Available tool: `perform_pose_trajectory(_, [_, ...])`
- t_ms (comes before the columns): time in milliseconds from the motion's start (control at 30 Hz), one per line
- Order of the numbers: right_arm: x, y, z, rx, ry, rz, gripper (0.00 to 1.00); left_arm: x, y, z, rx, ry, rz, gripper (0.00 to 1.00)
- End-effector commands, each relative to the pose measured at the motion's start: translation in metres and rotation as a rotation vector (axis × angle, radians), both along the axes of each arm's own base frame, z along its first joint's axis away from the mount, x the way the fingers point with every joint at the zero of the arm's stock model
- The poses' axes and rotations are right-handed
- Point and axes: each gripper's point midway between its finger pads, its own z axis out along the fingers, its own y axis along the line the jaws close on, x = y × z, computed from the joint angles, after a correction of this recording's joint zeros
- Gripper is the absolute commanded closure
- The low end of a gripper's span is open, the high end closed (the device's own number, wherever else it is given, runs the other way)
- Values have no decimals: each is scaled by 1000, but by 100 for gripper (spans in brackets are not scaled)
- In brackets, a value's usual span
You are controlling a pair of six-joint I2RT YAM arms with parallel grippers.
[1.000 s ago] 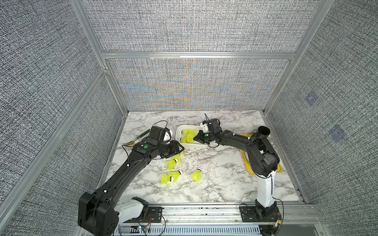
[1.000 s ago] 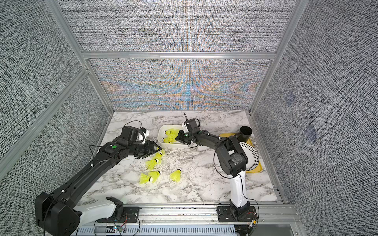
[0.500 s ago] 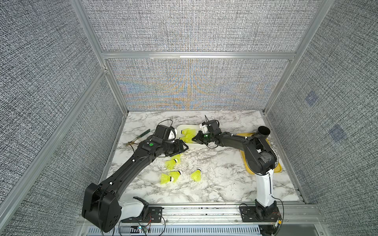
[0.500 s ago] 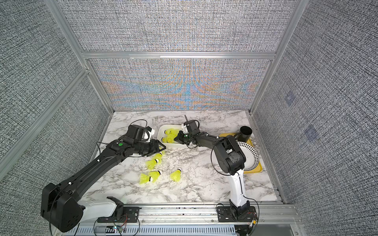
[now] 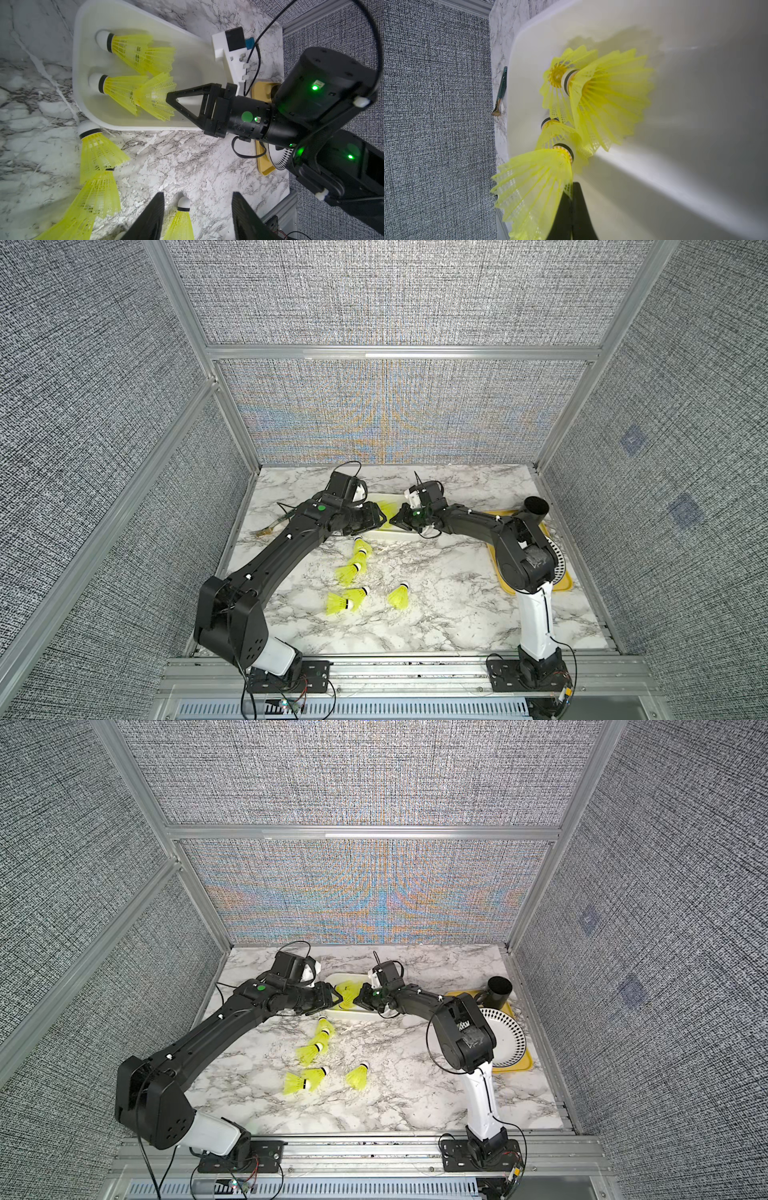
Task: Put the shuttlecocks into the storage box
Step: Place the shuttlecock in the storage box.
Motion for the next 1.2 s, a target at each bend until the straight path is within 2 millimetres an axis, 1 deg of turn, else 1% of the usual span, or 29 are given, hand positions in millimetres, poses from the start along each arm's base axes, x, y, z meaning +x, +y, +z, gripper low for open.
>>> perform_pose_trajectory(0, [-4, -5, -11, -52, 28, 1, 100, -1, 3, -2, 22, 1, -2, 45])
perform_pose_trajectory(367, [-3, 0, -18, -88, 59, 32, 100, -9, 4, -5, 9, 12, -7, 44])
perform_pose_trajectory(433, [-3, 0, -19, -94, 63, 37, 96, -10, 4, -6, 6, 16, -10, 45])
perform_pose_trajectory(533, [-2, -2, -15, -112, 49, 34, 87, -10, 3, -6, 2, 16, -11, 45])
perform_pose_trajectory(667, [-1, -7, -4, -144, 30, 34, 74, -10, 3, -5, -5, 14, -11, 45])
perform_pose_trajectory(767, [-3, -11, -3, -181, 35, 41, 68, -10, 2, -4, -8, 11, -13, 45])
perform_pose_trajectory(900, [-3, -19, 3, -227, 22, 39, 67, -10, 2, -4, -12, 11, -12, 45])
perform_pose_trajectory(1033, [-5, -26, 5, -274, 26, 36, 67, -10, 2, -3, -15, 8, -11, 45])
perform_pose_trajectory(1167, [-5, -28, 8, -285, 15, 37, 67, -10, 2, -3, -16, 7, -11, 45])
